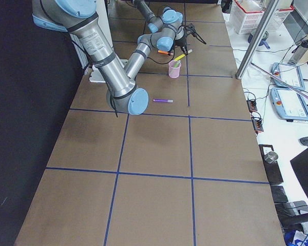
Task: Collect pens into pen holder
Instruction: 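Grasp the orange marker with left gripper while right carries yellow marker to cup, then lower the yellow marker into the cup and open the right gripper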
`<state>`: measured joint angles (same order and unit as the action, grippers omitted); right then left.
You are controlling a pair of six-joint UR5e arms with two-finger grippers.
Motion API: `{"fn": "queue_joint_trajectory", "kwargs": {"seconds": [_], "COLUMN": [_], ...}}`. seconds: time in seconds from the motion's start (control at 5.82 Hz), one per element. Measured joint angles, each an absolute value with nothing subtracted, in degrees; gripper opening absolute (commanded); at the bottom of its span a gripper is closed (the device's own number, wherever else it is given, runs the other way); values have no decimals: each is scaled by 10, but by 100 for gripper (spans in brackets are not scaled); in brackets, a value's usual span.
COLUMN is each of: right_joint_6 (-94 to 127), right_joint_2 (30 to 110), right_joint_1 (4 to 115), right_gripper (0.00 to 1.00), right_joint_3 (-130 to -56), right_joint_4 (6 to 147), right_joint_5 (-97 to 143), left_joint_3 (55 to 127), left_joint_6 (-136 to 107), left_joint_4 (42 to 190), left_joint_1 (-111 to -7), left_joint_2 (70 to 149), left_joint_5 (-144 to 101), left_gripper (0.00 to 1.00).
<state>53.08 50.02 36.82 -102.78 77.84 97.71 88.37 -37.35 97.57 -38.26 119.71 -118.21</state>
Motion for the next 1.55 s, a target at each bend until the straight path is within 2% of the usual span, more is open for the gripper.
{"fn": "queue_joint_trajectory", "kwargs": {"seconds": [0.69, 1.03, 1.55], "right_joint_6": [557, 577, 580], "right_joint_2": [450, 449, 469], "right_joint_1": [325, 318, 300], "right_gripper": [0, 0, 0], "right_joint_3": [-977, -903, -882], "right_joint_4": [755, 659, 627], "right_joint_5": [840, 816, 816], "left_joint_3": [885, 885, 885], "left_joint_6": [-373, -373, -373], "left_joint_4": [976, 975, 975], "left_joint_1": [-382, -382, -382], "left_joint_2": [1198, 1198, 1197], "left_joint_5": [-1182, -1182, -1183], "left_gripper": [100, 100, 100]}}
